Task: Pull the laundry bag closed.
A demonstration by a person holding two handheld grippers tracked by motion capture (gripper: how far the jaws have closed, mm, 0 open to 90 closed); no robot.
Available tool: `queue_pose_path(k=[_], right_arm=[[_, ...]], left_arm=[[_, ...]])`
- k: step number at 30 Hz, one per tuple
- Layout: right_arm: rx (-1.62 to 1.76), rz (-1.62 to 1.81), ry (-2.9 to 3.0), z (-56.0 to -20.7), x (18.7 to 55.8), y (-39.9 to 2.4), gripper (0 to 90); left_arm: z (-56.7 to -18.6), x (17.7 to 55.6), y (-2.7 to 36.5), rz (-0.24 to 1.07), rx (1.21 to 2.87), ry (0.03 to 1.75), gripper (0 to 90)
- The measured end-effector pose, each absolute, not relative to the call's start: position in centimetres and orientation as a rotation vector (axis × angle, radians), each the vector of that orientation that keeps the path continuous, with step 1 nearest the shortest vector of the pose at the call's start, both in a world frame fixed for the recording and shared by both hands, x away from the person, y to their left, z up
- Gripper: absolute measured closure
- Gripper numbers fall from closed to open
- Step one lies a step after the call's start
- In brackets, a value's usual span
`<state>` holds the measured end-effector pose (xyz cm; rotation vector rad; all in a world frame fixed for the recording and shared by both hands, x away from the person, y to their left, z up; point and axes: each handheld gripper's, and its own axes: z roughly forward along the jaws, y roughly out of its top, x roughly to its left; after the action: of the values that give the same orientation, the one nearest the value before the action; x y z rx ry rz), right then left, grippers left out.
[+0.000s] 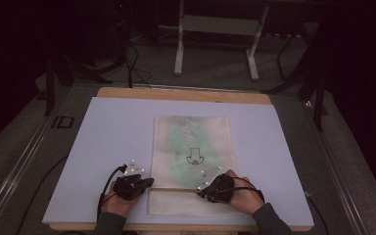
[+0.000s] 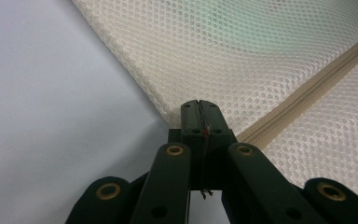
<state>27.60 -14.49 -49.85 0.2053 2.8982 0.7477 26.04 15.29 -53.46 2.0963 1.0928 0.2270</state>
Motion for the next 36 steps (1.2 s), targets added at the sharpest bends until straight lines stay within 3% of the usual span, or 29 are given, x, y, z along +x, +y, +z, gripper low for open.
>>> queue_pose_path(k=[36], right_arm=[[0.303, 0.755, 2.897, -49.4, 27.9, -18.5, 82.3]], left_arm=[[-53.5, 26.0, 15.3, 0.225, 2.096, 1.095, 89.5]])
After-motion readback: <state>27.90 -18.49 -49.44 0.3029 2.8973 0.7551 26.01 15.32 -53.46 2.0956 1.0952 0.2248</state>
